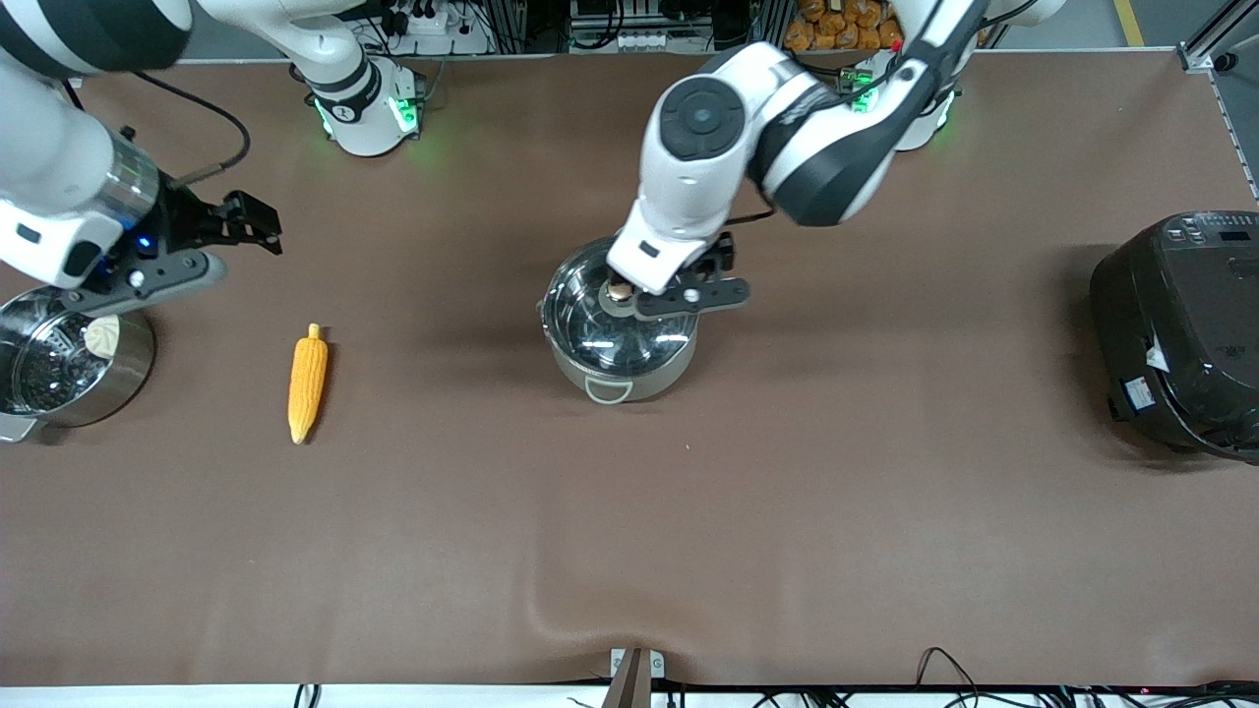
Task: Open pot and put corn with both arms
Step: 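Reach the left gripper to the lid knob while the right gripper reaches the corn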
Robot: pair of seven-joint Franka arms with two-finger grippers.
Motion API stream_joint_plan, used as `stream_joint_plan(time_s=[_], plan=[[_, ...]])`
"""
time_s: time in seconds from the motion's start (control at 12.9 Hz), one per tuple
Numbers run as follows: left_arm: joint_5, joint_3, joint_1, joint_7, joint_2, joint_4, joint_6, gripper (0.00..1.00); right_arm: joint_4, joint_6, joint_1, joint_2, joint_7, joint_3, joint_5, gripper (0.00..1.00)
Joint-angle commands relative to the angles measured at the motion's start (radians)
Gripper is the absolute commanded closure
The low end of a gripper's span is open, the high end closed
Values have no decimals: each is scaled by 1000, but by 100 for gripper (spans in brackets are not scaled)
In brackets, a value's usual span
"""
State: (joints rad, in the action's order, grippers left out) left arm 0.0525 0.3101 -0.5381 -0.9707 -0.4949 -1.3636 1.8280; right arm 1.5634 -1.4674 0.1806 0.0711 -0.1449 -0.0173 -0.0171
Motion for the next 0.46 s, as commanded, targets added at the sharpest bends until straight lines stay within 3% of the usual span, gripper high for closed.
stream_joint_plan(time_s=[0.0, 0.31, 0.39], plan=[[26, -25, -55, -29, -57, 43, 13, 0, -20, 4, -6, 54, -7, -10, 9, 0], [44, -135, -201, -109, -117, 43, 52, 0, 1, -40, -35, 179, 11, -16, 11, 0], [44, -149, -216, -108, -126, 44, 65, 0, 20, -60, -88, 232, 13, -24, 3, 0]])
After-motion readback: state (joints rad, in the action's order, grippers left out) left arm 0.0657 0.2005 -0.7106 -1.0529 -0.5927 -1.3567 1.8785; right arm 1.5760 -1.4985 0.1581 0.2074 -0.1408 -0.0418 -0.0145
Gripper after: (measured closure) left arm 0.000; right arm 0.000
